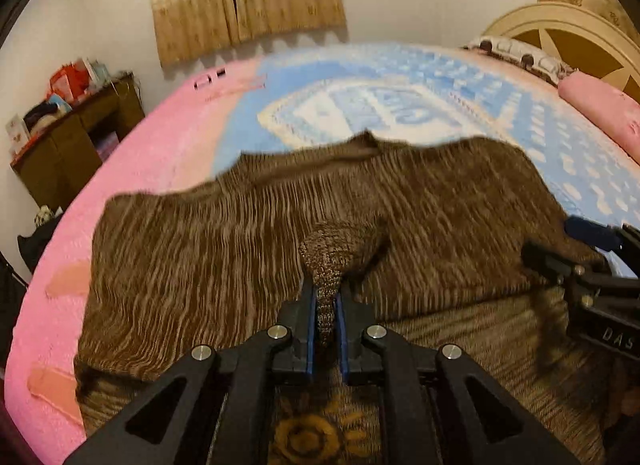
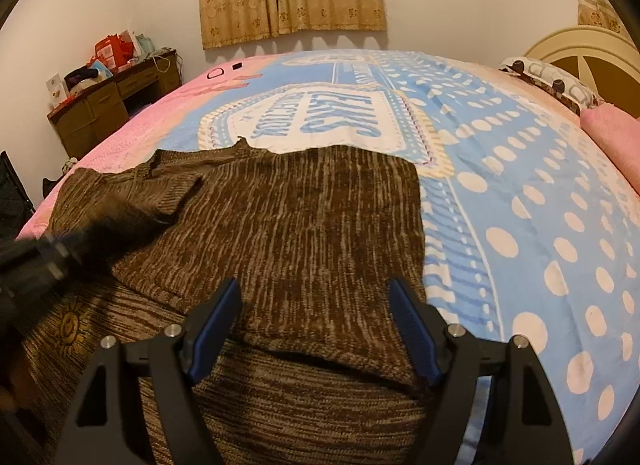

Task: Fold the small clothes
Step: 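Grasp the other sleeve with the left gripper, then fold the held sleeve over the sweater body with the left gripper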

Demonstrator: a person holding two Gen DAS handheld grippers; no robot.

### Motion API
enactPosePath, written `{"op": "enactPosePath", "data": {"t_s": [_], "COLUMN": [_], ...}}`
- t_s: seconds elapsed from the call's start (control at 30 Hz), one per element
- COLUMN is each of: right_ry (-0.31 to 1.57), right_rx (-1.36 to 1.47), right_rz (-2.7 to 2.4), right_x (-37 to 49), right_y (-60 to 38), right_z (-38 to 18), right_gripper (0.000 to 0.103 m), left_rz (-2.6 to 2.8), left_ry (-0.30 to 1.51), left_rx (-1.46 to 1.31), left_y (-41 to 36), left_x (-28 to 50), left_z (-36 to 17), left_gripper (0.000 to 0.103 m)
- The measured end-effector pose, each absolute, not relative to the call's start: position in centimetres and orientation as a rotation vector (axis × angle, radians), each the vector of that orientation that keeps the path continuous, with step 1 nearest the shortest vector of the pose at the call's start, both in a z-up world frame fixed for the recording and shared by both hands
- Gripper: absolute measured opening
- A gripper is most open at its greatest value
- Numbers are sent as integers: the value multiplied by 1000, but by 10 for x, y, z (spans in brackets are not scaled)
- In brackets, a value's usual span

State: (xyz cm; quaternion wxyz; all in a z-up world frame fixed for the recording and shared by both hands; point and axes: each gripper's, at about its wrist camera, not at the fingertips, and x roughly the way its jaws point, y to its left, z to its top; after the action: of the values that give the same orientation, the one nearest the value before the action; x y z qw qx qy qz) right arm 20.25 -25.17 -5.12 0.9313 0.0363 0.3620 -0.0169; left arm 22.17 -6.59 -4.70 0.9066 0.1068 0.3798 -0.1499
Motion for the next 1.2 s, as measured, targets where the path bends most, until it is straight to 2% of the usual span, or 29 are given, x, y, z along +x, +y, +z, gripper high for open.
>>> {"op": "enactPosePath", "data": {"t_s": [0.13, 0.17, 0.23, 0.27, 0.3, 0.43, 0.53, 0.6, 0.63, 0.67, 0.73, 0.8, 0.83, 0.87, 0.97, 1.07, 1.2], "right_ry": [740, 735, 722, 714, 710, 663, 662, 697, 713, 737, 847, 888, 837, 820, 820, 816, 836], "right_rx": [74, 75, 80, 86, 91, 165, 301, 267, 235, 197, 144, 179, 155, 102, -11, -94, -5], "right_rz": [-35, -39, -47, -44, -40, -21, 137, 178, 186, 197, 171, 175, 158, 154, 143, 56, 61], "right_x": [202, 201, 199, 198, 197, 188, 198, 214, 221, 229, 246, 250, 245, 243, 240, 240, 244], "right_y": [-252, -253, -254, -256, -257, -257, -240, -216, -203, -189, -167, -160, -156, -150, -139, -144, -163], "right_z": [-51, -51, -49, -48, -47, -29, -9, -6, -8, -13, -36, -54, -55, -56, -54, -58, -59], "right_gripper": [79, 80, 79, 80, 80, 80, 80, 79, 75, 63, 50, 51, 47, 31, 12, 11, 11], "left_rz": [-293, -293, -289, -274, -262, -186, -122, -119, -121, -122, -125, -144, -146, -140, -131, -149, -147], "left_ry": [790, 787, 781, 762, 743, 683, 781, 807, 779, 775, 778, 780, 782, 785, 787, 777, 782], "left_rx": [191, 163, 115, 84, 68, 43, -64, -105, -105, -97, -91, -75, -59, -39, -9, -44, -40], "left_y": [-51, -41, -24, -8, -4, 33, 56, 59, 59, 58, 56, 51, 47, 43, 41, 50, 52], "left_x": [207, 198, 181, 168, 162, 142, 156, 161, 158, 158, 158, 159, 160, 161, 161, 157, 154], "left_z": [-36, -32, -29, -26, -25, -30, -55, -65, -67, -67, -67, -69, -70, -70, -72, -72, -72], "left_gripper": [15, 21, 65, 74, 77, 77, 77, 77, 77, 77, 82, 88, 91, 91, 92, 92, 92]}}
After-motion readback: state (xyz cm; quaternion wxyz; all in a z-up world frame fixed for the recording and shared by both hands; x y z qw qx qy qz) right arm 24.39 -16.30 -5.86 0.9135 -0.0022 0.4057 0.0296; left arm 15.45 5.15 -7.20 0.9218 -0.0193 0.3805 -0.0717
